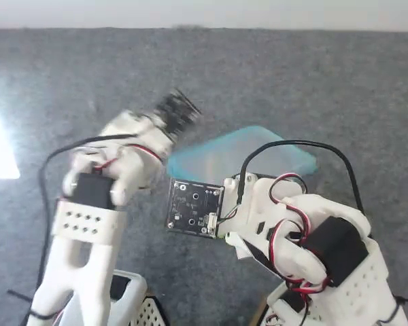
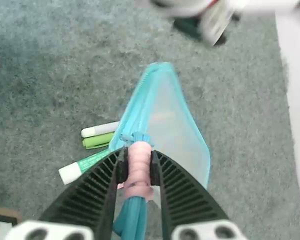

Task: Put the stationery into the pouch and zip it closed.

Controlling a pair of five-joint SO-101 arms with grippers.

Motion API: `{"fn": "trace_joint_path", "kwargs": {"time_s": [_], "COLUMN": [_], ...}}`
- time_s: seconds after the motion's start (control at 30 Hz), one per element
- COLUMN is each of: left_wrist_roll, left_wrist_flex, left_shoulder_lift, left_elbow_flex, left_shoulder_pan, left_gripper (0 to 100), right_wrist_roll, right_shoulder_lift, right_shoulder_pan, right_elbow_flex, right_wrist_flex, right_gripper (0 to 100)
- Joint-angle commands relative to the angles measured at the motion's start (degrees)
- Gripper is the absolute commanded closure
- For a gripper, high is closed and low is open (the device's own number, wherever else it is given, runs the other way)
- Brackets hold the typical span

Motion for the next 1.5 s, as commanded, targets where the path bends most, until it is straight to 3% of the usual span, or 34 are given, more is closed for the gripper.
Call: {"fn": "trace_joint_path", "kwargs": {"time_s": [0.0, 0.17, 0.4, 0.63, 0.9, 1.03, 1.2, 1.33, 1.47], "left_wrist_roll": [8.53, 6.86, 13.36, 25.32, 28.66, 28.66, 28.66, 32.09, 33.93], "left_wrist_flex": [-1.14, 2.2, 3.78, 4.13, 2.55, 2.37, 0.62, -6.07, -9.05], "left_shoulder_lift": [-0.26, -0.26, 1.23, 16.53, 31.82, 34.81, 31.65, 27.52, 23.21], "left_elbow_flex": [-6.99, -5.76, -11.47, -14.81, -17.01, -14.11, -6.37, 1.8, 5.32], "left_shoulder_pan": [-4.92, -0.26, 13.98, 14.95, 11.25, 11.43, 13.89, 14.33, 15.38], "left_gripper": [86, 68, 68, 68, 68, 68, 68, 68, 68], "right_wrist_roll": [-0.44, 5.71, 8.44, -2.11, -1.23, -0.88, -1.93, -9.67, -16.0], "right_shoulder_lift": [-3.56, -12.09, -22.02, -38.55, -46.73, -42.42, -27.91, -11.03, 10.77], "right_shoulder_pan": [-0.13, -0.22, -0.13, -0.22, -0.13, 1.45, 12.26, 18.86, 18.15], "right_elbow_flex": [2.99, 14.33, 25.67, 27.6, 26.46, 22.24, 18.02, 7.12, -12.84], "right_wrist_flex": [0.22, -0.48, 0.75, 0.04, 3.56, -0.13, -12.7, -23.43, -21.85], "right_gripper": [99.1, 99.1, 99.1, 99.1, 99.1, 99.1, 99.1, 99.1, 99.1]}}
